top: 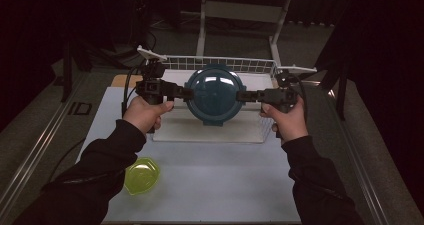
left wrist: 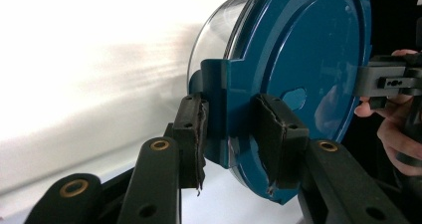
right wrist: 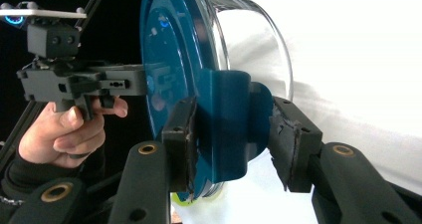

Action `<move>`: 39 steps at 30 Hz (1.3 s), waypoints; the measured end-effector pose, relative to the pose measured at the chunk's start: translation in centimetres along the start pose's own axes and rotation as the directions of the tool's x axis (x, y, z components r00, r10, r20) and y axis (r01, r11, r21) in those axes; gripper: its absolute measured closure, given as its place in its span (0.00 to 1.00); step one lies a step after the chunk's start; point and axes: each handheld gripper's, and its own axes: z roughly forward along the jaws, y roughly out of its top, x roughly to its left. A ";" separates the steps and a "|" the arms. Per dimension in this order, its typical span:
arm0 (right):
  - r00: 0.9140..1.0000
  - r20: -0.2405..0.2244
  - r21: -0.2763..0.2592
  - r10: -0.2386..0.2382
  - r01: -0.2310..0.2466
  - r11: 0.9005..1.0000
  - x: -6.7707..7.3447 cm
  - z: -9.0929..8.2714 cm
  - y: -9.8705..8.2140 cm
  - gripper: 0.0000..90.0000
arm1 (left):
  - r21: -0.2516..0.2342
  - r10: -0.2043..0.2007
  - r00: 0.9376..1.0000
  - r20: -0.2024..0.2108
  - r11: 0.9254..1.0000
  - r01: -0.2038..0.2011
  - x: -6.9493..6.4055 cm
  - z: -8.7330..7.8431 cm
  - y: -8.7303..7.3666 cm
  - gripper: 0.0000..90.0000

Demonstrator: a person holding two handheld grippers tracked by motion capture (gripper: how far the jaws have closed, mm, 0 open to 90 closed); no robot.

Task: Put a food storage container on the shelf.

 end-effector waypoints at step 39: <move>0.979 0.200 -0.015 0.044 -0.041 0.999 -1.0 0.6 3.5 0.47 | -0.088 -0.008 0.996 0.085 0.996 0.015 1.6 1.9 2.4 0.55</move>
